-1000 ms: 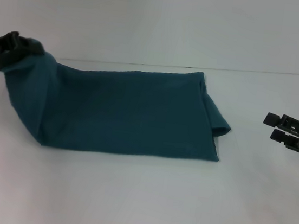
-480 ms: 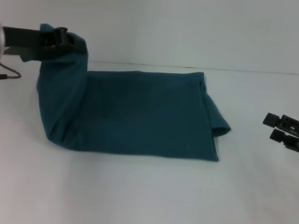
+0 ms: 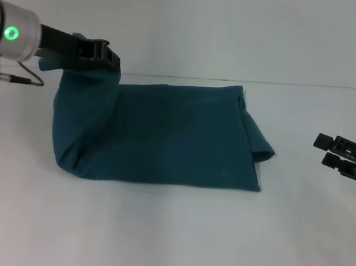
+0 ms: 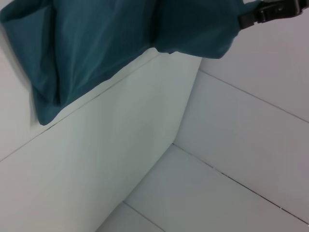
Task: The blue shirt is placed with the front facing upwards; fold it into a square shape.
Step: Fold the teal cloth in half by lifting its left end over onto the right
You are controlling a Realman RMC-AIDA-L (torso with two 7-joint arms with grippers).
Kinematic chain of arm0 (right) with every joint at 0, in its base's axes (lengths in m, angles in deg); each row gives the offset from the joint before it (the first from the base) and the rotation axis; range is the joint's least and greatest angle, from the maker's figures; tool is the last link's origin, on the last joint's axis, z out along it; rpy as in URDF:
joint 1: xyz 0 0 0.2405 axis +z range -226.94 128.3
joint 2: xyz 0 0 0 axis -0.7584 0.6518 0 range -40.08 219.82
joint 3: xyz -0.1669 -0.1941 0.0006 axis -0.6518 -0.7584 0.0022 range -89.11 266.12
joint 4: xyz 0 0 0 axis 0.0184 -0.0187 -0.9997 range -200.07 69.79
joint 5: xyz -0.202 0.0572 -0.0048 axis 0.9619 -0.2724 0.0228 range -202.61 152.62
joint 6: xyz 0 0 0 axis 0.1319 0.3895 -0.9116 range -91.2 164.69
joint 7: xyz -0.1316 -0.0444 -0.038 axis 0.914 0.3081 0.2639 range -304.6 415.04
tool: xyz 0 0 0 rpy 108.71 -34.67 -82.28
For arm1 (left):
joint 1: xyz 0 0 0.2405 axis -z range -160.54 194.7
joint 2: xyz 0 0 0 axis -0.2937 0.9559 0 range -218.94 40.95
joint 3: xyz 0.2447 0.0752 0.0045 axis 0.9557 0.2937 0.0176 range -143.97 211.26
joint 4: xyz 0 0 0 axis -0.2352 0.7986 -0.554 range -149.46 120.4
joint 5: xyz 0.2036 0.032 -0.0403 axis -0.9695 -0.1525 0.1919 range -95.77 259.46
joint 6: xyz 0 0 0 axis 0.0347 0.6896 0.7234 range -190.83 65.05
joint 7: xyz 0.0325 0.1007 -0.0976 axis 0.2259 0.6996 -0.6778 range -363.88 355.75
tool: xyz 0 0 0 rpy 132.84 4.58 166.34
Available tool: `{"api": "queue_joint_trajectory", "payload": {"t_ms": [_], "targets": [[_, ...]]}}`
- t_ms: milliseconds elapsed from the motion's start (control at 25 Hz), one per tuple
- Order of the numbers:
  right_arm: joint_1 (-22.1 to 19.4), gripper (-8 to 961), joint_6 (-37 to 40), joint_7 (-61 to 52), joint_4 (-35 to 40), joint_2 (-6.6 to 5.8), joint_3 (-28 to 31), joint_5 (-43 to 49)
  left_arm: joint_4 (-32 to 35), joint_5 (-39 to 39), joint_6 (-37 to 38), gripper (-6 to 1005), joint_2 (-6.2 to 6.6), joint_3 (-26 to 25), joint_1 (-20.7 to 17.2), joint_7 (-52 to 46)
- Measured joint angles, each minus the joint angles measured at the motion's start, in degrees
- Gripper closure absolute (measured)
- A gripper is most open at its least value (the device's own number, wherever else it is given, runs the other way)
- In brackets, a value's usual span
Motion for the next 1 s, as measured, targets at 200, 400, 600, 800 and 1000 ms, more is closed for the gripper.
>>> {"api": "queue_joint_trajectory", "payload": {"t_ms": [200, 400, 600, 800, 1000], "targets": [[0.01, 90, -0.08, 0.0, 0.0, 0.07, 0.0, 0.0, 1.85, -8.01, -0.17, 942, -1.18, 3.29, 3.55, -5.07], [-0.03, 91, -0.11, -0.06, -0.05, 0.09, 0.0, 0.0, 2.48, -14.83, 1.34, 943, -2.21, 5.28, 7.66, -9.4], [-0.07, 91, -0.2, -0.03, -0.09, 0.09, 0.0, 0.0, 2.95, -20.49, 1.64, 943, -4.33, 6.94, 10.9, -12.34], [-0.08, 90, -0.3, -0.06, -0.09, 0.09, 0.0, 0.0, 5.27, -23.96, 2.02, 944, -6.47, 7.19, 12.64, -13.27], [-0.2, 89, -0.28, -0.07, -0.09, 0.09, 0.0, 0.0, 10.65, -23.8, 4.8, 944, -6.69, 8.22, 12.94, -14.34]]}}
